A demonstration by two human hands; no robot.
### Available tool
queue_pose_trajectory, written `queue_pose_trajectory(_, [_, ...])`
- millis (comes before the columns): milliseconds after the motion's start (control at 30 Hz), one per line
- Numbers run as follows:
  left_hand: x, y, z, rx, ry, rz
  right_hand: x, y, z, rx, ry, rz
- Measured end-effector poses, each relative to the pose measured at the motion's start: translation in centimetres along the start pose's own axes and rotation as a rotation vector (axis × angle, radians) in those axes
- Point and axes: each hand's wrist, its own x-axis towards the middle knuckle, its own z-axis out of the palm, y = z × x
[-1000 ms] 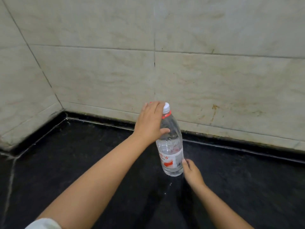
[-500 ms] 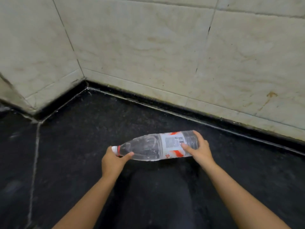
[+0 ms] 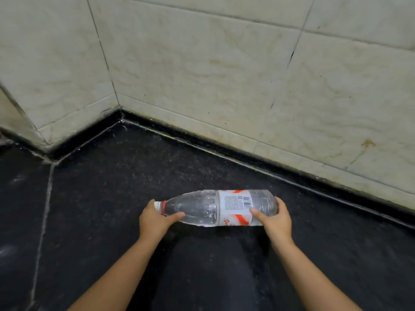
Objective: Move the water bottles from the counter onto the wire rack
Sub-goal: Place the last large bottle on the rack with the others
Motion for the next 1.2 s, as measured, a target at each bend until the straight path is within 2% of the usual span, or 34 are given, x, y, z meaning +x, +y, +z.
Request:
queue_pose_trajectory(100, [-0.1,0.0,-0.4,0.012,-0.022,-0.026,-1.3,0.0,-0.7,0.022,0.068,0.031])
queue_pose_trajectory(300, [-3.1,3.0,0.2,-0.086,-0.033,0.143,-4.6,-0.6,-5.9,0.121,0.172,0.060])
queue_pose_trajectory(400, [-5.5,5.6,2.1,-0.079,-0.058,0.257,-5.9,-1.0,-10.6,0.175,0.272,0.051])
queue_pose_trajectory(567, [-11.4,10.8,7.3,-0.118,-0.201,0.393,-8.8,-0.9,-20.7,0.206,0.473,0.038])
queue_pose_trajectory(767, [-23.0,16.9,14.1,-0.171,-0.362,0.658,-15.1,1.3,-34.2,0.246,0.722,0.018])
queue_pose_trajectory(933, [-34.5,19.6,20.0,-0.209,-0.437,0.841,-21.0,4.2,-46.0,0.260,0.899,-0.038])
queue_pose_trajectory(1200, [-53.9,21.1,29.6,-0.324,-0.561,0.930,-30.0,11.0,-65.2,0.249,1.051,-0.140])
